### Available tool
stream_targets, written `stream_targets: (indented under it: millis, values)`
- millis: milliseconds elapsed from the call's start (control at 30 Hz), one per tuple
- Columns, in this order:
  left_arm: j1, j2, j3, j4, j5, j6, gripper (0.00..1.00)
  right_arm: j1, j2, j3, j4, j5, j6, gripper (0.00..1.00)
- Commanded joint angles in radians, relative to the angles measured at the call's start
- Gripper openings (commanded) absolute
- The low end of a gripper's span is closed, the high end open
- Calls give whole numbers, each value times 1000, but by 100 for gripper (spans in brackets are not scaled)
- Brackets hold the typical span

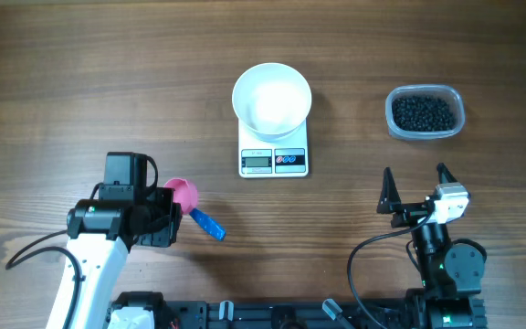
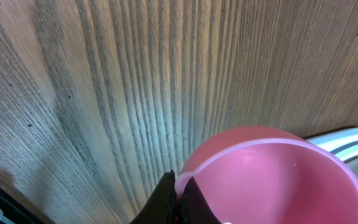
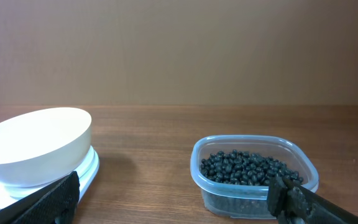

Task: Scoop item into bowl and weigh 150g on scale
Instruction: 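Close the left gripper on the pink scoop and lift it, then move the right gripper toward the blue handle held by the left gripper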

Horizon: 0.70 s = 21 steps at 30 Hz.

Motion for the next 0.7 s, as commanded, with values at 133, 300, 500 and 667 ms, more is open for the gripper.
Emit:
stream_targets:
  millis: [133, 300, 500, 667]
  values:
    - [5, -13, 3, -4, -17, -19, 4, 6, -11, -1, 3, 10, -12, 100]
    - [5, -13, 3, -4, -16, -19, 4, 6, -11, -1, 3, 10, -12, 100]
    - [5, -13, 3, -6, -16, -19, 4, 6, -11, -1, 3, 9, -10, 100]
    - [5, -13, 3, -13, -12, -20, 4, 6, -11, -1, 4, -18, 214, 100]
